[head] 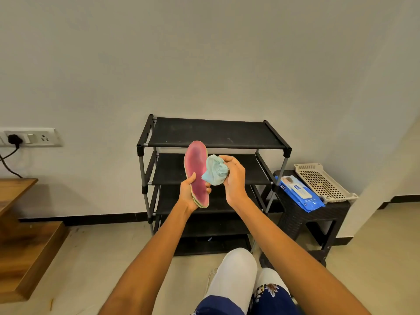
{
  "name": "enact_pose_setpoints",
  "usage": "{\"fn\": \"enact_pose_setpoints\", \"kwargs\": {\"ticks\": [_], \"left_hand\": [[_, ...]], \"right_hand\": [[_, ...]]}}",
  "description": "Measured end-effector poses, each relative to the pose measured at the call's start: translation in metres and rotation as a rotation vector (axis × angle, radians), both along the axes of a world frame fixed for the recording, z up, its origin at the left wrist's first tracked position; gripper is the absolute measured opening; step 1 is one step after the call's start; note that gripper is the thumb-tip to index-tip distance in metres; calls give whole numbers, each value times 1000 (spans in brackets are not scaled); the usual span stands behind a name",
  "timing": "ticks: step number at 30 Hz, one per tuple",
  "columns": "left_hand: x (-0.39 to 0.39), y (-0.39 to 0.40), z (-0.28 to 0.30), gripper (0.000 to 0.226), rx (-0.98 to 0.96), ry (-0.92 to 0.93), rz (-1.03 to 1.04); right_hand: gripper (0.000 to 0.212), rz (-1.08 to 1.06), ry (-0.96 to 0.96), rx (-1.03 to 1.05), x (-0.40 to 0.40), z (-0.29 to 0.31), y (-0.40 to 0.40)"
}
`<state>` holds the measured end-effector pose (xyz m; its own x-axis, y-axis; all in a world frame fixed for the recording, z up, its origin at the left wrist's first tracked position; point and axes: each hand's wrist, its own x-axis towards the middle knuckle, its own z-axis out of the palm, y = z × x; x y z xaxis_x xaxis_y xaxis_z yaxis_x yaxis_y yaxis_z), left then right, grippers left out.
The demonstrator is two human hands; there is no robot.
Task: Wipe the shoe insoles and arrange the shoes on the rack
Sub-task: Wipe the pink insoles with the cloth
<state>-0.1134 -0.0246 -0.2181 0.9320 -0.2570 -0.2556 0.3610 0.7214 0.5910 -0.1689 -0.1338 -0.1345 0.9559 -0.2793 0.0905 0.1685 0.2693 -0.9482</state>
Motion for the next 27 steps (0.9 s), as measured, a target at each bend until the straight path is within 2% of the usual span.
{"fn": "enact_pose_setpoints", "kwargs": {"ticks": [5, 7, 9, 11, 13, 16, 18, 21, 25, 27], "left_hand": [[-2, -1, -7, 31, -47, -15, -5], [-3, -4, -5, 38, -46, -32, -11], [-5, -6, -2, 35, -59, -35, -25], [-5, -7, 1, 32, -93, -28, -37], [-6, -9, 4, 34, -102, -32, -46], [-6, -14, 6, 43, -121, -47, -26], [-7, -16, 6, 47, -168, -59, -49], [-8, -16, 7, 49, -187, -98, -82], [-8, -11, 3, 49, -178, -65, -101], [-8, -11, -1, 48, -179, -77, -109]], "right_hand": [[24, 21, 19, -60, 5, 3, 1], [23, 25, 31, -126, 8, -2, 3], [22, 21, 58, -234, 10, -12, 6], [19, 47, 73, -408, 9, -20, 8], [23, 82, 60, -676, 7, -30, 13], [26, 35, -67, -1088, 8, -45, 25], [29, 54, -77, -1248, 10, -48, 24], [40, 221, -31, -1311, 2, -46, 12], [24, 257, -319, -1259, -26, -58, 1], [21, 353, -358, -1252, -32, -62, -7]]}}
